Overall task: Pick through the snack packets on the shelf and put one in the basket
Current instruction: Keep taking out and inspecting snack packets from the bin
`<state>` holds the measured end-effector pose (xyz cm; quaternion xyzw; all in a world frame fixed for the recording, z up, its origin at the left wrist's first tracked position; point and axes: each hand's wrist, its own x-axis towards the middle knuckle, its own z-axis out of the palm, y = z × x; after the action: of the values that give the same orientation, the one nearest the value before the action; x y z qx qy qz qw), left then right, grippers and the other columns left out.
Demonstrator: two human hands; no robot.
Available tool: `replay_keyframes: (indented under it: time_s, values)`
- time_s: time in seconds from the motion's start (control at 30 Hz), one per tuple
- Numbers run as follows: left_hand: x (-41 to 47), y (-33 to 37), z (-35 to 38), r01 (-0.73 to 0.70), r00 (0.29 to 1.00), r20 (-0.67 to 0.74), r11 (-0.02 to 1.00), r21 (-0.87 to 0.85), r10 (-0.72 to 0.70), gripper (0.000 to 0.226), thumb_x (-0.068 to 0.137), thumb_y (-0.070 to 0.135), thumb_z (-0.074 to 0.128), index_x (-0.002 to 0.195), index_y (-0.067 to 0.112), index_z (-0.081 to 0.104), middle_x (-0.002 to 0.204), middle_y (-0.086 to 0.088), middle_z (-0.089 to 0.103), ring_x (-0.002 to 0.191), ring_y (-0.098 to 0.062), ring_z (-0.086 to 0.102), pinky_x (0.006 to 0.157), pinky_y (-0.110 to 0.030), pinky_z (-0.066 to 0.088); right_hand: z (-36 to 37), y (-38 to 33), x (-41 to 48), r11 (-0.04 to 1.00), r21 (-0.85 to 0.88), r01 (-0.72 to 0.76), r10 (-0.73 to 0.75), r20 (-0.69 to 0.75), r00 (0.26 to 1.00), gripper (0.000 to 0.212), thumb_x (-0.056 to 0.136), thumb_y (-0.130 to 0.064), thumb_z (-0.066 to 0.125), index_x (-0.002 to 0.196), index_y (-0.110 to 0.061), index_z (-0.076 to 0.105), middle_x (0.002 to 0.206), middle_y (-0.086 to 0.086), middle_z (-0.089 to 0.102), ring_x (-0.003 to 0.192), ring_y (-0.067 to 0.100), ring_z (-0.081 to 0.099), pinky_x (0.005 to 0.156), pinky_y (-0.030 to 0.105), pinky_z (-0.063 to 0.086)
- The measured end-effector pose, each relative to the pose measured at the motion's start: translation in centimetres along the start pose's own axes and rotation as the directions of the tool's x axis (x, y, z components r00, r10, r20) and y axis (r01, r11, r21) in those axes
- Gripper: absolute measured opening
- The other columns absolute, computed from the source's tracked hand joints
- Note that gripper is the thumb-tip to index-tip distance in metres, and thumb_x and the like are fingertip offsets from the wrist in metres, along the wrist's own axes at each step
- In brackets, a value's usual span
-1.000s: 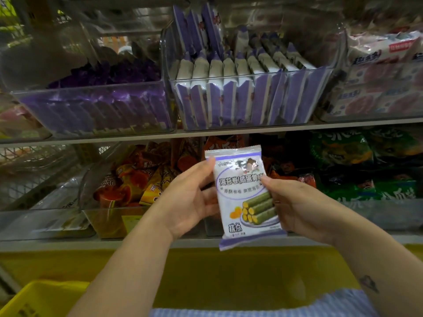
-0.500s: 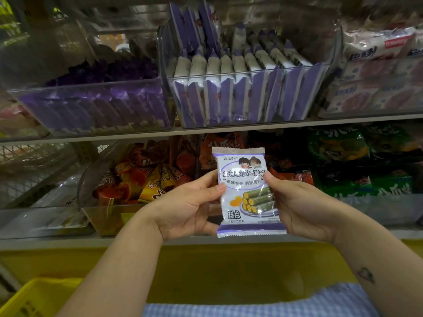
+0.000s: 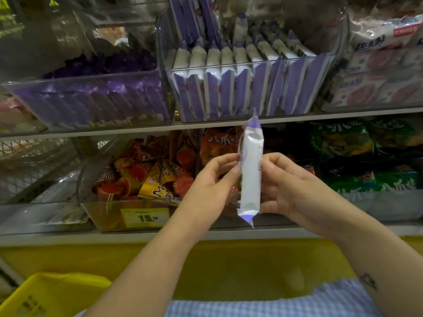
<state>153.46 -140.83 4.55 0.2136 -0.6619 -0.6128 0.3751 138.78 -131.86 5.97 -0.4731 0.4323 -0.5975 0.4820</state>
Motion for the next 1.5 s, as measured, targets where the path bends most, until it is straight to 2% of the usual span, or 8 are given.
replay_keyframes:
  time_s: [0.13, 0.5, 0.67, 0.9, 1.07, 1.2, 1.33, 1.5]
  values:
    - [-0.4, 0.9, -0.4, 0.158, 0.971, 0.218, 0.949, -0.274, -0.099, 0.043, 0.086, 0.031, 0.056, 0.129, 0.025, 0.06, 0.128, -0.006, 0.065, 0.116, -0.02, 0.063, 0.086, -0.034, 0.056, -0.3, 0.0, 0.0, 1.0, -0.018, 0.0, 0.0, -0.049, 0.999, 0.044, 0.075, -0.031, 0.068, 0.112, -0.014, 0.053, 0.102, 0.011, 0.072, 0.096, 0.027, 0.071, 0.066, 0.034, 0.06]
    - [-0.7, 1.7, -2.1, 0.192, 0.908, 0.418, 0.911, -0.364, -0.025, 0.052, 0.087, 0.007, 0.056, 0.135, 0.026, 0.057, 0.139, -0.007, 0.057, 0.127, -0.029, 0.055, 0.096, -0.046, 0.053, -1.3, 0.4, 0.4, 0.979, -0.202, 0.016, -0.041, -0.12, 0.992, 0.068, 0.059, -0.043, 0.078, 0.123, -0.03, 0.058, 0.108, -0.005, 0.073, 0.103, 0.016, 0.069, 0.082, 0.04, 0.056]
    - [-0.7, 1.5, -2.1, 0.106, 0.916, 0.4, 0.974, -0.201, -0.017, 0.053, 0.086, 0.004, 0.056, 0.136, 0.02, 0.053, 0.134, -0.009, 0.061, 0.124, -0.028, 0.058, 0.097, -0.042, 0.052, -1.2, 0.7, 0.4, 0.928, -0.368, 0.054, -0.105, -0.117, 0.988, 0.05, 0.06, -0.039, 0.077, 0.107, -0.031, 0.062, 0.1, -0.015, 0.074, 0.093, 0.005, 0.07, 0.069, 0.021, 0.056]
    - [-0.3, 1.3, -2.5, -0.222, 0.973, -0.019, 0.962, 0.161, 0.228, 0.041, 0.073, 0.032, 0.077, 0.106, 0.051, 0.065, 0.116, 0.014, 0.065, 0.109, -0.01, 0.063, 0.075, -0.023, 0.057, -0.3, 1.2, 0.6, 0.652, -0.742, 0.156, -0.365, -0.127, 0.922, 0.034, 0.073, -0.027, 0.079, 0.095, -0.041, 0.056, 0.096, -0.028, 0.064, 0.09, -0.005, 0.062, 0.069, 0.011, 0.053]
    - [-0.3, 1.7, -4.1, -0.361, 0.921, 0.102, 0.722, 0.591, 0.377, 0.051, 0.08, 0.027, 0.078, 0.118, 0.054, 0.056, 0.113, 0.026, 0.062, 0.108, 0.003, 0.059, 0.087, -0.019, 0.053, 0.2, 1.0, 0.3, 0.442, -0.871, 0.216, -0.513, -0.048, 0.857, 0.039, 0.074, -0.025, 0.081, 0.107, -0.035, 0.064, 0.096, -0.019, 0.063, 0.093, 0.003, 0.055, 0.078, 0.025, 0.049]
    - [-0.3, 1.6, -3.9, -0.373, 0.928, 0.173, 0.802, 0.467, 0.331, 0.039, 0.081, 0.021, 0.077, 0.108, 0.045, 0.063, 0.102, 0.02, 0.069, 0.1, 0.0, 0.065, 0.083, -0.019, 0.053, 0.8, 0.8, 0.4, 0.303, -0.91, 0.283, -0.585, 0.057, 0.809, 0.046, 0.073, -0.024, 0.08, 0.116, -0.032, 0.065, 0.095, -0.021, 0.06, 0.09, 0.004, 0.046, 0.079, 0.018, 0.039]
    - [-0.1, 2.5, -5.2, -0.359, 0.933, 0.095, 0.905, 0.23, 0.346, 0.029, 0.071, 0.026, 0.077, 0.093, 0.042, 0.069, 0.091, 0.018, 0.072, 0.085, 0.005, 0.066, 0.07, -0.011, 0.05, -0.3, -0.1, 0.2, 0.458, -0.852, 0.253, -0.512, -0.02, 0.859, 0.058, 0.07, -0.031, 0.081, 0.118, -0.049, 0.054, 0.101, -0.031, 0.062, 0.099, -0.005, 0.054, 0.084, 0.009, 0.045]
    - [0.4, 2.1, -6.9, -0.277, 0.961, 0.01, 0.957, 0.084, 0.277, 0.031, 0.064, 0.032, 0.081, 0.093, 0.039, 0.074, 0.101, 0.008, 0.075, 0.097, -0.006, 0.069, 0.079, -0.017, 0.053, -1.3, -0.5, 0.1, 0.742, -0.6, 0.301, -0.446, -0.105, 0.889, 0.019, 0.066, -0.029, 0.075, 0.083, -0.032, 0.069, 0.085, -0.015, 0.075, 0.082, 0.002, 0.071, 0.067, 0.013, 0.053]
